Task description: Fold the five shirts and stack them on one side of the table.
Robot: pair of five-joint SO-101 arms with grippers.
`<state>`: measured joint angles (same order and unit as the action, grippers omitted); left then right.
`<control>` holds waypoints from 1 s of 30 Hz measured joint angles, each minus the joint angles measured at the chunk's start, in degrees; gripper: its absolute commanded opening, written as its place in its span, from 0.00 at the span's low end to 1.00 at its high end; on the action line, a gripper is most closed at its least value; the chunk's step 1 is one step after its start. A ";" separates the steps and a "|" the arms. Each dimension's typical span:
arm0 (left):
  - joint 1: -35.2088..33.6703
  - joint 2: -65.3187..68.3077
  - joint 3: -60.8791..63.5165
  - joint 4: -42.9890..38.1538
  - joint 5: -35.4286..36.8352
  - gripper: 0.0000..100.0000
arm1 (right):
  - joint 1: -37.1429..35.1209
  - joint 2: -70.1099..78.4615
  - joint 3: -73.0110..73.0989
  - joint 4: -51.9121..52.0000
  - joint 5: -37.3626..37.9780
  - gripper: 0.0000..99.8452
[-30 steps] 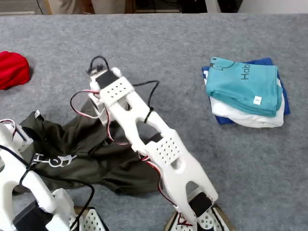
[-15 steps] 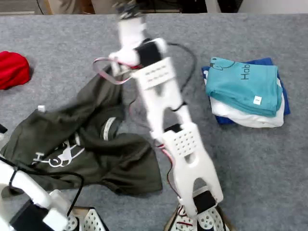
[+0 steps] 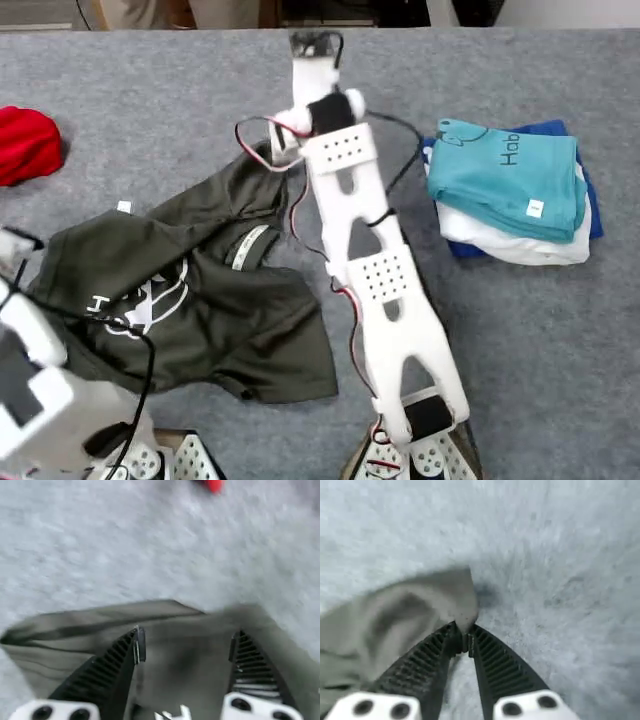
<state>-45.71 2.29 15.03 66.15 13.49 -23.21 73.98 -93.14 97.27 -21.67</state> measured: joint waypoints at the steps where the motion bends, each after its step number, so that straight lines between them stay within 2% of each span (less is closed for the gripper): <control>1: 1.67 1.93 -3.08 2.46 1.05 0.27 | 0.00 2.20 0.00 -0.62 0.00 0.00; 5: 9.41 9.58 -12.31 9.41 2.20 0.24 | 1.41 8.35 0.00 -3.87 -0.26 0.00; 9: 11.16 17.14 -14.33 10.55 2.29 0.00 | 1.93 8.88 -0.35 -5.27 -0.26 0.00; 11: 10.02 20.40 -14.42 10.64 2.20 0.04 | 1.93 8.88 -0.35 -5.54 -0.26 0.00; 12: 9.32 21.98 -14.51 10.99 1.58 0.02 | 1.93 8.88 -0.35 -5.63 -0.26 0.00; 17: 6.15 24.18 -13.63 12.13 -6.77 0.02 | 1.93 8.88 -0.35 -5.63 -0.26 0.00; 24: -3.52 18.81 -5.63 11.25 -17.67 0.02 | 1.93 8.88 -0.35 -5.63 -0.26 0.00; 28: -9.58 13.80 -1.58 11.43 -20.57 0.02 | 1.76 8.88 -0.35 -5.63 0.09 0.00; 30: -10.64 11.69 -1.05 11.69 -20.75 0.07 | 1.76 8.88 -0.35 -5.63 0.97 0.00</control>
<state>-56.35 13.98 13.98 77.85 -7.25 -21.45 82.86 -93.49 91.65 -20.70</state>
